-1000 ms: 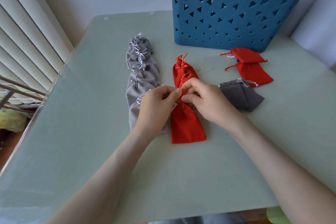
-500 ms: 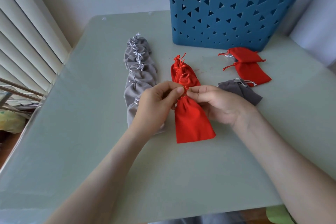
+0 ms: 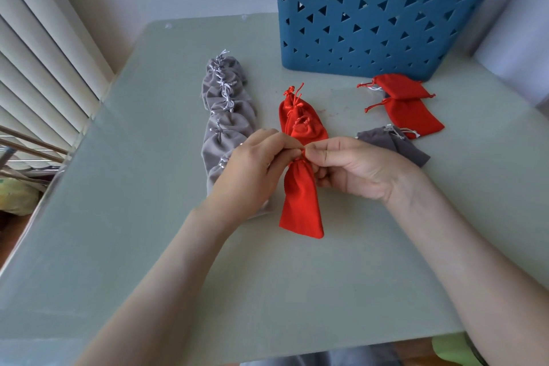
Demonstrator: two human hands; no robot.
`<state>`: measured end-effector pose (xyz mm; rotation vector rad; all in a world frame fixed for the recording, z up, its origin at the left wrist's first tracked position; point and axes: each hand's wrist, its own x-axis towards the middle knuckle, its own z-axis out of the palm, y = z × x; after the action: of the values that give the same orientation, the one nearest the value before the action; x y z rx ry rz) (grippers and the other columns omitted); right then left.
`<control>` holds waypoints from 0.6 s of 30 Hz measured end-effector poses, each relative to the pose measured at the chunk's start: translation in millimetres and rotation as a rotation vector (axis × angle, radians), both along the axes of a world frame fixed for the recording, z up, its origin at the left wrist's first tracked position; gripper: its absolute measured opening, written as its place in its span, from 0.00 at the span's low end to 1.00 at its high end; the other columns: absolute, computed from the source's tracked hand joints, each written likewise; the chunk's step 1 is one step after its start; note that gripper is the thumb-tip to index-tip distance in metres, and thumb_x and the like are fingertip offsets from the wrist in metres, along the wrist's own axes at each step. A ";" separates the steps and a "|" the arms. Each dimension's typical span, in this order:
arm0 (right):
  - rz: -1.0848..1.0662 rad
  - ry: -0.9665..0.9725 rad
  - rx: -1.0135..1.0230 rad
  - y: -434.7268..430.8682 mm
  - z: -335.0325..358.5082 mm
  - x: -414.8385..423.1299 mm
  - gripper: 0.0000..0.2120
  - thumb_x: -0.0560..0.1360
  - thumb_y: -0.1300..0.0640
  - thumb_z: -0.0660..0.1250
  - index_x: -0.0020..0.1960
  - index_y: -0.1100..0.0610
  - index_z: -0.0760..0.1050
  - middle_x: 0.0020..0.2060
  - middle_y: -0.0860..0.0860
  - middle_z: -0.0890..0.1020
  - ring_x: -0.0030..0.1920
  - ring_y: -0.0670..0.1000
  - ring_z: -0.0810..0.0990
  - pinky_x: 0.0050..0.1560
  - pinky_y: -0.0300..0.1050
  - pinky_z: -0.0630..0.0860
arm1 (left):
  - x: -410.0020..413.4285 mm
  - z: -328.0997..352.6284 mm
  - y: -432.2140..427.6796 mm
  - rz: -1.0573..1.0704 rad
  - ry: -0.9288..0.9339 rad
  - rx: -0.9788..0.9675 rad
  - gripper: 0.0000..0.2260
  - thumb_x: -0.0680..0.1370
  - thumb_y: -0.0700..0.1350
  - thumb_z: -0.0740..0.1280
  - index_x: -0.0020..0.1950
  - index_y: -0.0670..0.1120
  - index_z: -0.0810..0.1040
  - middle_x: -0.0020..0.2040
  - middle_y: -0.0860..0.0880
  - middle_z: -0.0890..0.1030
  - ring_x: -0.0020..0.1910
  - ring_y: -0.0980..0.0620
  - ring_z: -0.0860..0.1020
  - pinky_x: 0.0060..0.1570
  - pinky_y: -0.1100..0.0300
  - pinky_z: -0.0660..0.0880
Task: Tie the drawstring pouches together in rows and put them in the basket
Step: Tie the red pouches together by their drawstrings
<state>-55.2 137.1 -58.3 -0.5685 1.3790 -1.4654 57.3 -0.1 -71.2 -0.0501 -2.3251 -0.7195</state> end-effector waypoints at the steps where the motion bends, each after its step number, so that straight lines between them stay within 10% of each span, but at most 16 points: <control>1: 0.002 0.027 -0.002 0.2 1.6 0.3 0.05 0.67 0.57 0.66 0.40 0.59 0.74 0.27 0.48 0.74 0.29 0.43 0.70 0.34 0.36 0.65 | 0.6 0.2 -0.2 0.001 -0.014 0.013 0.04 0.76 0.37 0.67 0.47 0.39 0.82 0.40 0.54 0.75 0.40 0.63 0.71 0.44 0.74 0.68; 11: -0.093 0.763 0.121 -1.5 -4.8 1.1 0.05 0.74 0.61 0.70 0.40 0.54 0.77 0.35 0.47 0.76 0.37 0.43 0.72 0.43 0.40 0.70 | 4.1 8.0 10.3 0.101 -0.337 0.461 0.02 0.76 0.40 0.69 0.44 0.43 0.81 0.33 0.49 0.81 0.30 0.62 0.76 0.35 0.74 0.68; 18: -0.129 0.850 0.118 -2.0 -6.9 4.5 0.05 0.75 0.59 0.69 0.41 0.51 0.77 0.36 0.44 0.80 0.39 0.42 0.76 0.47 0.41 0.72 | 2.3 8.2 5.1 0.075 -0.384 0.416 0.03 0.75 0.39 0.70 0.42 0.46 0.79 0.32 0.54 0.80 0.30 0.64 0.77 0.37 0.75 0.69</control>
<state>-50.6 135.0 -65.2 -1.1174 2.1679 -1.2665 59.6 5.0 -63.0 0.3913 -2.4608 -1.2472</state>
